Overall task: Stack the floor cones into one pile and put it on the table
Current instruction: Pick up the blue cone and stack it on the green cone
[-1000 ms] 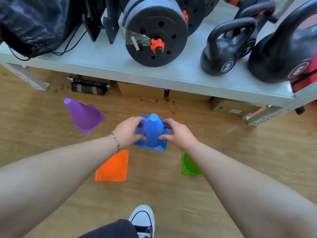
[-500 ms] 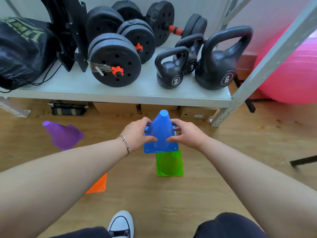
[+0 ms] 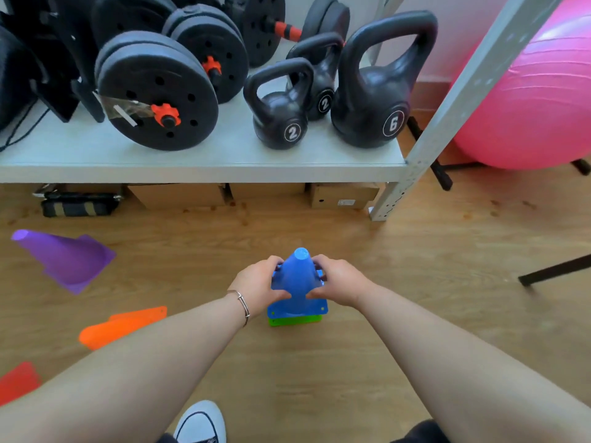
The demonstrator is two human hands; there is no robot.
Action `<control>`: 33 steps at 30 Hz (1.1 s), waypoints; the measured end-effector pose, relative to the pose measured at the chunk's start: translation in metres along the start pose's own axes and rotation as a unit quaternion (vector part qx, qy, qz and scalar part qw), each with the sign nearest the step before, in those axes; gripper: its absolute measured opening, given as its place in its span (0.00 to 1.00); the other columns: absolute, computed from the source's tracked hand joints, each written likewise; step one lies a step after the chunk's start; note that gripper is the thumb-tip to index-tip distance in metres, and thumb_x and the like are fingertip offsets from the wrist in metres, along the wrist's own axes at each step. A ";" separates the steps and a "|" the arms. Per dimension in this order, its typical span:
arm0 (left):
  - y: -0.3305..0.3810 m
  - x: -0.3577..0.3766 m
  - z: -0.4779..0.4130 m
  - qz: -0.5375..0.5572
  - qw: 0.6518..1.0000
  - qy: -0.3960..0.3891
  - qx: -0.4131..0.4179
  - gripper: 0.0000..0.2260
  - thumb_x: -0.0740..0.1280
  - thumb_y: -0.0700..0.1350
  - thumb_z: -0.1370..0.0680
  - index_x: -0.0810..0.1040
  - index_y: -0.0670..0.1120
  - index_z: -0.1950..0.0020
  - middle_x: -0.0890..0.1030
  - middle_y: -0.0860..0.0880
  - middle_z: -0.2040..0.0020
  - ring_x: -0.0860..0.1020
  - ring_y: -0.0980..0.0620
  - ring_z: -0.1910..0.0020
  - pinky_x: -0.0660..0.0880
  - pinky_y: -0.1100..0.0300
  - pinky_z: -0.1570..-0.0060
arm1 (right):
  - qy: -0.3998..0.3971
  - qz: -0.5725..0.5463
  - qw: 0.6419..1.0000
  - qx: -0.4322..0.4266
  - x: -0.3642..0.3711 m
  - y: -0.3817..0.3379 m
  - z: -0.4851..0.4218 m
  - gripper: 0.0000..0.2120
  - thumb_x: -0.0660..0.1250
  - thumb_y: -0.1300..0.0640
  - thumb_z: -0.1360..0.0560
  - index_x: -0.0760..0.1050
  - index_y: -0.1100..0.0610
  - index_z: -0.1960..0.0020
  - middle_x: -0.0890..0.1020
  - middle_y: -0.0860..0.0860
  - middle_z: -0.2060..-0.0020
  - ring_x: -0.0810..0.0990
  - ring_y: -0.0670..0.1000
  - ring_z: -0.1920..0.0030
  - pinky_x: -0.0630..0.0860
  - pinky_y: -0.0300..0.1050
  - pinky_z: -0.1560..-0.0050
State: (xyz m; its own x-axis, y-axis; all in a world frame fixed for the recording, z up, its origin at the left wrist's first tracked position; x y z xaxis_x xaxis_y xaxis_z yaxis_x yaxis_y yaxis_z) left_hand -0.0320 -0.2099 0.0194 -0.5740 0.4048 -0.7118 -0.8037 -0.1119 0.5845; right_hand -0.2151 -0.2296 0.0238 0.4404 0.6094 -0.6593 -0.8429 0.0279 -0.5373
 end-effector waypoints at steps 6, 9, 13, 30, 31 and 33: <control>-0.018 0.035 -0.012 -0.006 1.000 -0.020 -0.012 0.28 0.76 0.52 0.34 0.70 0.52 0.37 0.79 0.54 0.39 0.78 0.53 0.41 0.76 0.52 0.43 | -0.006 0.005 1.000 0.023 0.031 0.021 -0.014 0.35 0.76 0.51 0.34 0.67 0.51 0.30 0.79 0.51 0.38 0.78 0.52 0.39 0.77 0.48 0.43; -0.026 0.040 -0.016 -0.010 0.999 -0.028 -0.016 0.29 0.76 0.52 0.35 0.70 0.52 0.37 0.78 0.54 0.39 0.78 0.54 0.41 0.76 0.52 0.43 | -0.001 -0.007 0.999 0.033 0.040 0.026 -0.017 0.35 0.76 0.52 0.34 0.67 0.52 0.30 0.79 0.51 0.37 0.78 0.53 0.38 0.76 0.49 0.41; -0.036 0.048 -0.019 -0.011 0.999 -0.027 -0.018 0.28 0.76 0.51 0.34 0.69 0.52 0.37 0.77 0.54 0.37 0.78 0.55 0.41 0.75 0.55 0.42 | 0.005 -0.013 0.999 0.043 0.053 0.029 -0.023 0.35 0.76 0.53 0.32 0.66 0.54 0.29 0.78 0.52 0.37 0.77 0.53 0.37 0.75 0.46 0.41; -0.048 0.066 -0.030 -0.041 0.998 -0.039 -0.011 0.28 0.75 0.50 0.32 0.67 0.51 0.36 0.74 0.53 0.35 0.77 0.56 0.39 0.75 0.57 0.43 | 0.023 0.005 0.998 0.057 0.074 0.039 -0.032 0.35 0.76 0.53 0.32 0.64 0.54 0.30 0.76 0.54 0.37 0.76 0.55 0.36 0.73 0.48 0.41; -0.048 0.067 -0.029 -0.049 0.998 -0.042 -0.011 0.28 0.75 0.50 0.31 0.67 0.51 0.36 0.74 0.53 0.35 0.77 0.54 0.39 0.75 0.55 0.43 | 0.021 0.015 0.998 0.056 0.075 0.039 -0.032 0.35 0.76 0.53 0.32 0.64 0.54 0.30 0.76 0.55 0.37 0.76 0.56 0.37 0.74 0.50 0.41; -0.045 0.066 -0.028 -0.087 0.995 -0.056 -0.013 0.27 0.74 0.51 0.30 0.66 0.50 0.35 0.73 0.51 0.35 0.78 0.49 0.41 0.76 0.51 0.46 | 0.013 0.062 0.997 0.051 0.075 0.038 -0.032 0.34 0.74 0.54 0.30 0.62 0.54 0.29 0.75 0.56 0.37 0.77 0.58 0.38 0.75 0.52 0.43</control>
State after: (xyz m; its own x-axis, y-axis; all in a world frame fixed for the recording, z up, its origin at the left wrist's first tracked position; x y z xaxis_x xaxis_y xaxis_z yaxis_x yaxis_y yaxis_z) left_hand -0.0380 -0.2038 -0.0654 -0.4066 0.5178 -0.7527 -0.8937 -0.0542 0.4455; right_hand -0.2049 -0.2080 -0.0627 0.3374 0.5925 -0.7315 -0.9178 0.0344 -0.3954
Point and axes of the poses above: each hand's wrist, its own z-axis away from the middle knuckle, its own x-axis out of the palm, y = z × x, the point moved 5 cm from there along -z, towards the middle knuckle
